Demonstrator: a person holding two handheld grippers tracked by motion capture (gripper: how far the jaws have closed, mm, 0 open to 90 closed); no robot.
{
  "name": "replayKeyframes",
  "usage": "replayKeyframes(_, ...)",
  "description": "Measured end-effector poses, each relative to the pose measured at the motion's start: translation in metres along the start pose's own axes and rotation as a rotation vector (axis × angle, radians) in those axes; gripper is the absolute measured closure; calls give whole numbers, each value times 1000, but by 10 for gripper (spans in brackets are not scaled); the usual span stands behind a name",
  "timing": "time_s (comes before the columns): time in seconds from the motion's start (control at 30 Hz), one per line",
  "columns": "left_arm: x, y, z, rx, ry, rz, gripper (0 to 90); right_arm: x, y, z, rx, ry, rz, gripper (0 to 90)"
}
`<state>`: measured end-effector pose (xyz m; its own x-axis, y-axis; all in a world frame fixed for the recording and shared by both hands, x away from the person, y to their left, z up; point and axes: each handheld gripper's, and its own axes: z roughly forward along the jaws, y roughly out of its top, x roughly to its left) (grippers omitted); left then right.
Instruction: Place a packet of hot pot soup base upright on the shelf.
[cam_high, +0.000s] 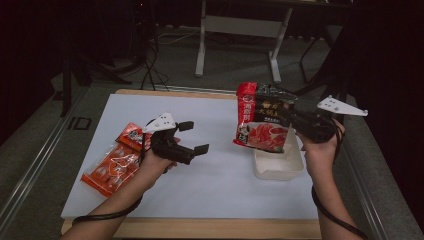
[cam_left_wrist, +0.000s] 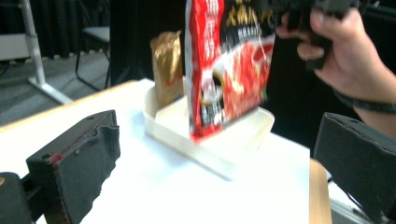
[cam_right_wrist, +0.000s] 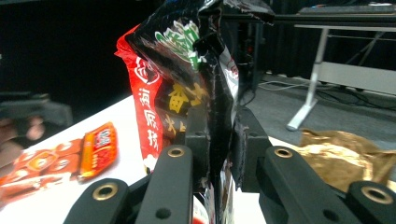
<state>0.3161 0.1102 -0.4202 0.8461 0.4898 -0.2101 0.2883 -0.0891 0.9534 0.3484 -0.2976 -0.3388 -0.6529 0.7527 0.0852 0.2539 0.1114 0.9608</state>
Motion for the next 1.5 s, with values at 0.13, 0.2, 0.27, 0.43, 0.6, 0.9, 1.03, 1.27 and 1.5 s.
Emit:
replayKeyframes(0.13, 2, -14, -9, -1, 34, -1, 6, -17, 0, -1, -8, -30, 24, 788)
replayKeyframes(0.2, 3, -22, -11, 5, 44, -7, 6, -25, -1, -2, -11, -49, 32, 788)
replayKeyframes(0.27, 3, -31, -14, 8, 46, 1, 6, -32, -3, -2, -13, -69, 33, 787)
replayKeyframes(0.43, 0, -47, -17, 29, 71, 12, 6, -49, -9, -1, -19, -127, 33, 786)
replayKeyframes(0.6, -2, -61, -23, -15, 60, -18, 6, -66, -19, 5, -4, -162, 34, 785)
replayKeyframes(0.9, -2, -83, -26, -7, 50, -59, 6, -88, -36, 24, 11, -187, 53, 785)
replayKeyframes(1.03, -1, -85, -26, -3, 45, -62, 6, -94, -42, 31, 14, -183, 59, 783)
replayKeyframes(1.27, 0, -88, -25, -4, 34, -73, 6, -100, -54, 38, 33, -182, 69, 783)
replayKeyframes(1.5, 0, -89, -24, 4, 32, -70, 6, -100, -64, 39, 33, -170, 80, 778)
